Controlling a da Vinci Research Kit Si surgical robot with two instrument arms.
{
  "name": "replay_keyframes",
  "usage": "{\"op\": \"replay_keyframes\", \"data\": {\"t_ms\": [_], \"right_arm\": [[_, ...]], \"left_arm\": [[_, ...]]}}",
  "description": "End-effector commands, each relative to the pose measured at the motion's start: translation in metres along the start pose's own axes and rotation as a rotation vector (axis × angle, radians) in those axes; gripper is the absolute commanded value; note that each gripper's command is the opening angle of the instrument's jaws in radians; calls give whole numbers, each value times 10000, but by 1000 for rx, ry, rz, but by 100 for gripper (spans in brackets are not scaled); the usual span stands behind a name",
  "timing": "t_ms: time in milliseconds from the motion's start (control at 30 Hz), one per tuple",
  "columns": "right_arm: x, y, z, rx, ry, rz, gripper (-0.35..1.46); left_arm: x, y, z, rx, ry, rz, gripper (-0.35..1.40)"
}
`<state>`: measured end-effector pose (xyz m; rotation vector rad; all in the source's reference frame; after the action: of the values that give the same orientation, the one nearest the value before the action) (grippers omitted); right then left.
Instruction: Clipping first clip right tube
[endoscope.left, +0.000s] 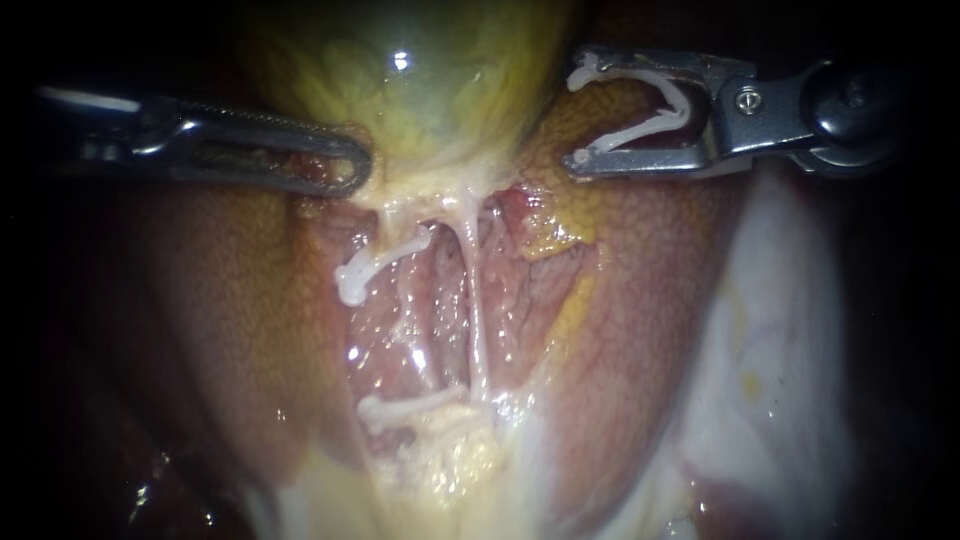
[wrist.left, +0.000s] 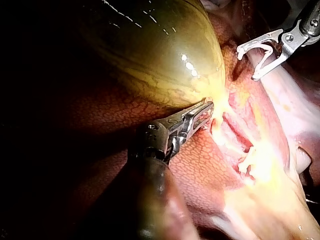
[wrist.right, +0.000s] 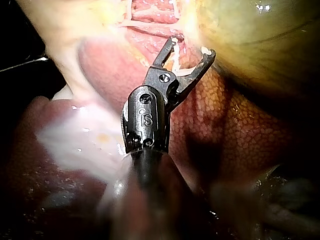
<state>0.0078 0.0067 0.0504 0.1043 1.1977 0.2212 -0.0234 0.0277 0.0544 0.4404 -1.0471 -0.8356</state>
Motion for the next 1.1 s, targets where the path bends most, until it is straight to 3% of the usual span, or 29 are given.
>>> {"op": "replay_keyframes", "data": {"t_ms": [33, 200, 300, 467, 633, 900, 1100], "right_arm": [[0, 0, 0, 1, 1, 0, 50], [0, 0, 0, 1, 1, 0, 50], [0, 0, 0, 4, 2, 0, 50], [0, -1, 0, 9, 5, 1, 50], [0, -3, 2, 31, 17, -5, 50], [-4, -29, 14, 125, 41, 204, 50], [-15, -49, 31, 180, 40, 334, 49]], "left_arm": [[0, 0, 0, 0, 0, 0, -35], [-2, -1, -4, 2, 1, -1, -35], [-12, -2, -15, 13, 5, -6, -35], [-34, -2, -45, -10, 3, -25, -35], [-40, -2, -56, -17, -10, -25, -35], [-37, -5, -53, -21, -11, -24, -35], [-37, -5, -53, -21, -11, -24, -35]]}}
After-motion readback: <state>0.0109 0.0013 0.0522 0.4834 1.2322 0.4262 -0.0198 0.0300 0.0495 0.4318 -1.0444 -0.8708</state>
